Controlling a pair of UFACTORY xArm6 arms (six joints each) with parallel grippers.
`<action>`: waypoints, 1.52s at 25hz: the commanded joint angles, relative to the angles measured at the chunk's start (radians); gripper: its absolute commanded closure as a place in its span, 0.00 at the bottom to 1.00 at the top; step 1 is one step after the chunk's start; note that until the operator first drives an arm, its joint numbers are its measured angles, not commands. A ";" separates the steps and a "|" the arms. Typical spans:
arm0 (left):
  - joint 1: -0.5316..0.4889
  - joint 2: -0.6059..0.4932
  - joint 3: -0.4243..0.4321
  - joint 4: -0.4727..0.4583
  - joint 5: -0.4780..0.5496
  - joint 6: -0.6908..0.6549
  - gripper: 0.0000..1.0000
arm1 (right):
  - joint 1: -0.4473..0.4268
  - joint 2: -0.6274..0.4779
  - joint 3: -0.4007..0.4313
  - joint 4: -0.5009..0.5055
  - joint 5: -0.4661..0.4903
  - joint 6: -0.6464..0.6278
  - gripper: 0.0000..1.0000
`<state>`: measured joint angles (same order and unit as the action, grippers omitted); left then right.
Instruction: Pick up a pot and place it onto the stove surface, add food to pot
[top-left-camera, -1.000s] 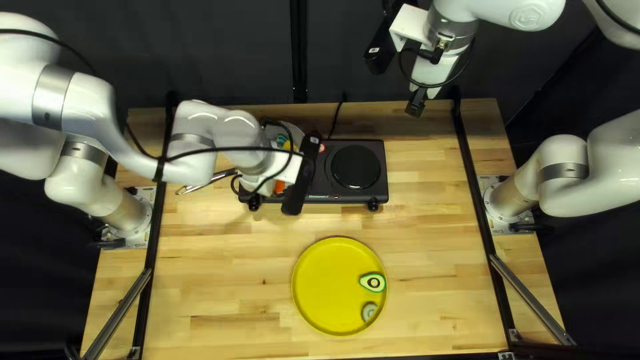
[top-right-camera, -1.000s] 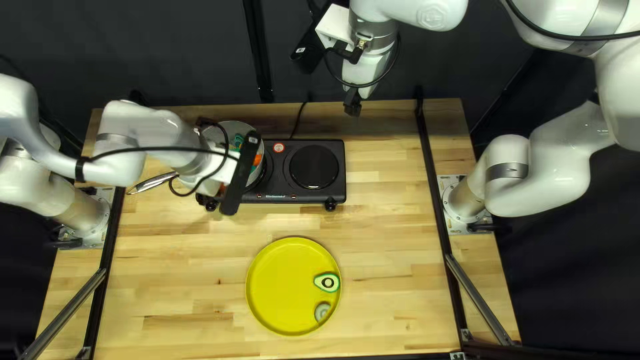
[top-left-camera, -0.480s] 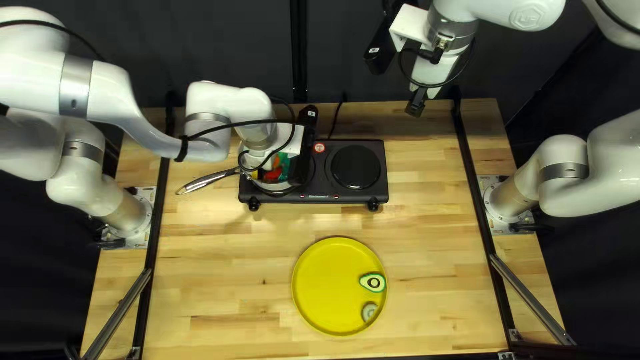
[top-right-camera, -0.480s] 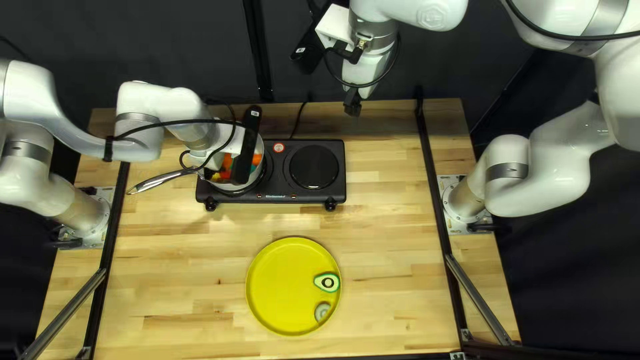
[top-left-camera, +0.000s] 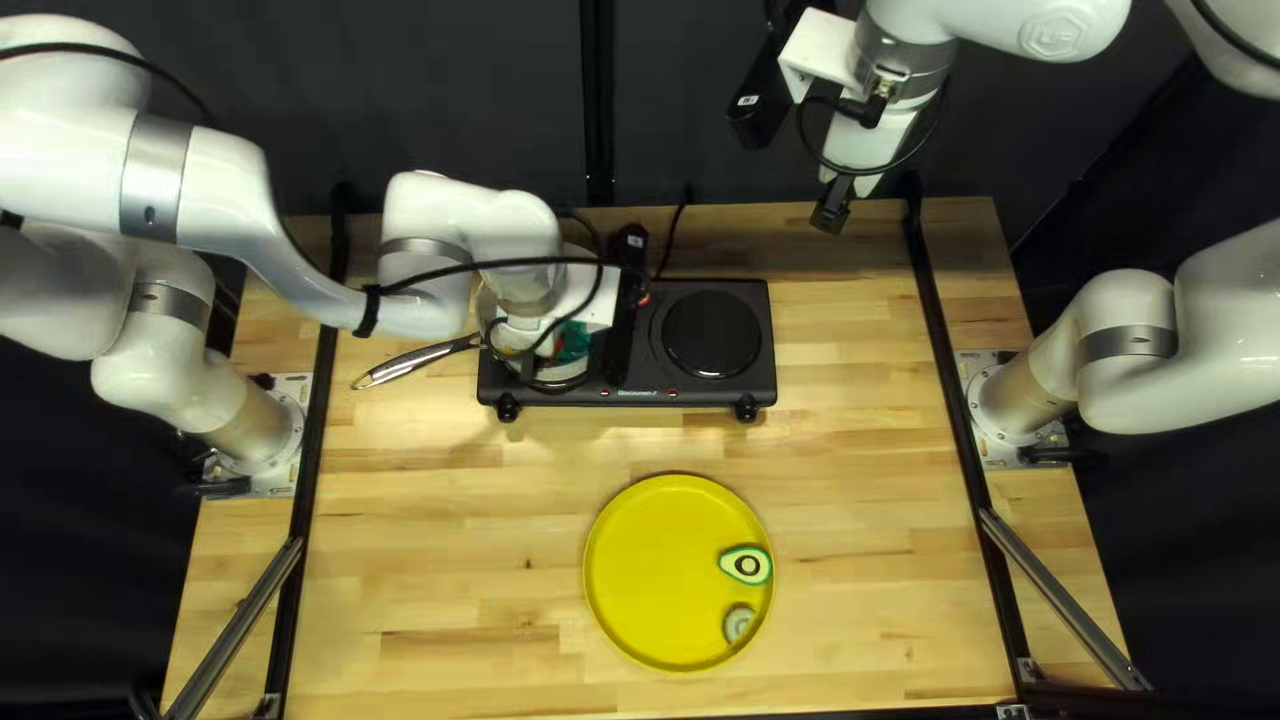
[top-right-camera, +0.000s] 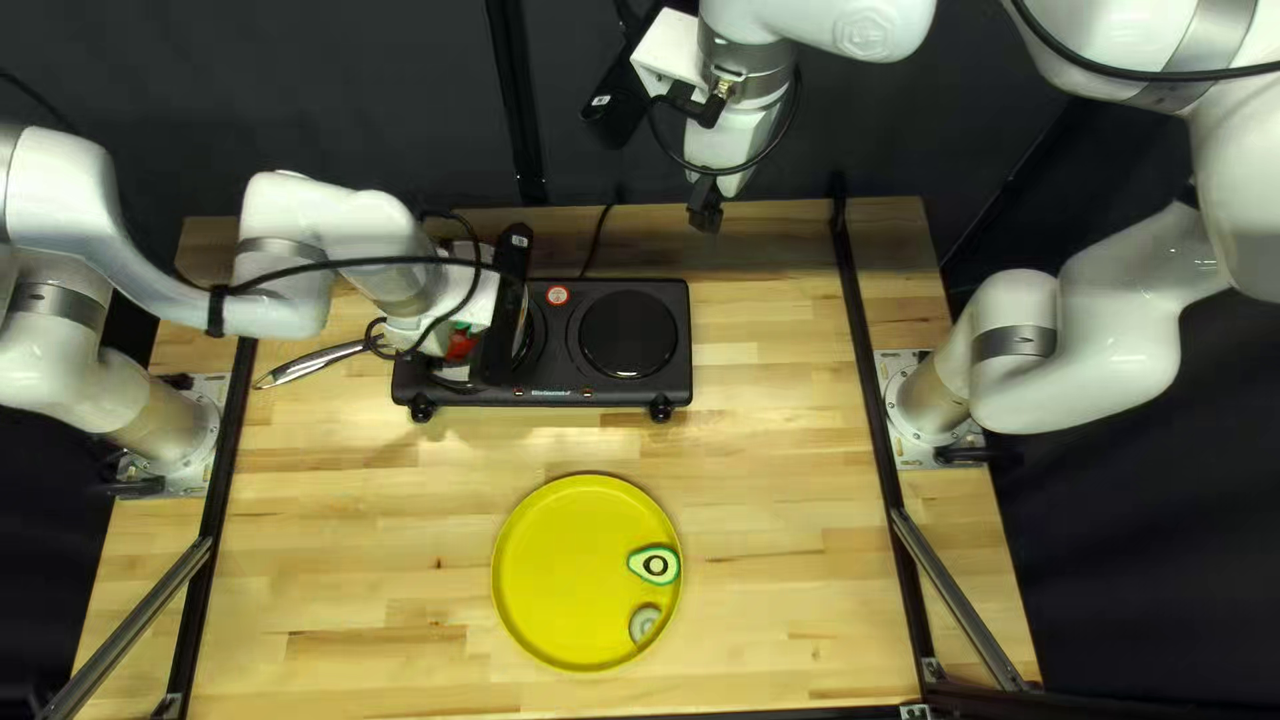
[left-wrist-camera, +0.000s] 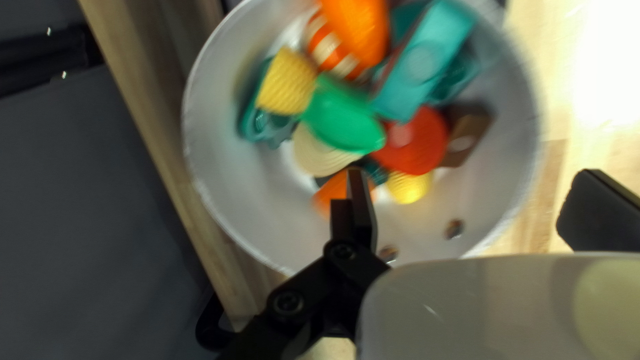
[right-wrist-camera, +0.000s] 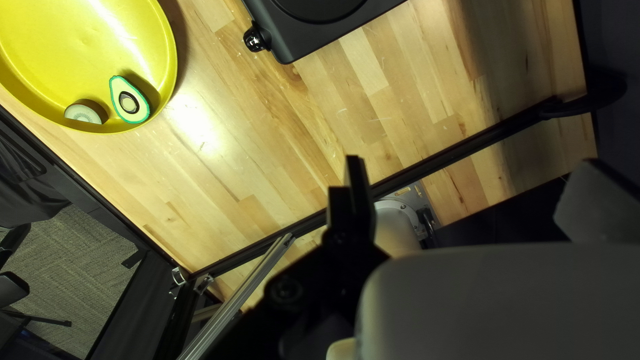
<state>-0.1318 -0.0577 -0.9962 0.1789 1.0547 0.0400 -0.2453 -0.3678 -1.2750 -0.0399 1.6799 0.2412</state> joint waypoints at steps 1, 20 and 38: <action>-0.142 0.187 -0.149 -0.043 -0.085 -0.091 0.00 | 0.000 0.000 0.000 0.000 0.000 0.000 0.00; -0.213 0.632 -0.500 -0.130 -0.267 -0.096 0.00 | 0.000 0.000 0.000 0.000 0.000 0.000 0.00; -0.191 0.793 -0.608 -0.182 -0.410 -0.083 0.00 | 0.000 0.000 0.000 0.000 0.000 0.000 0.00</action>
<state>-0.3241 0.7179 -1.5863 0.0067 0.6497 -0.0489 -0.2453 -0.3678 -1.2750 -0.0398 1.6799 0.2412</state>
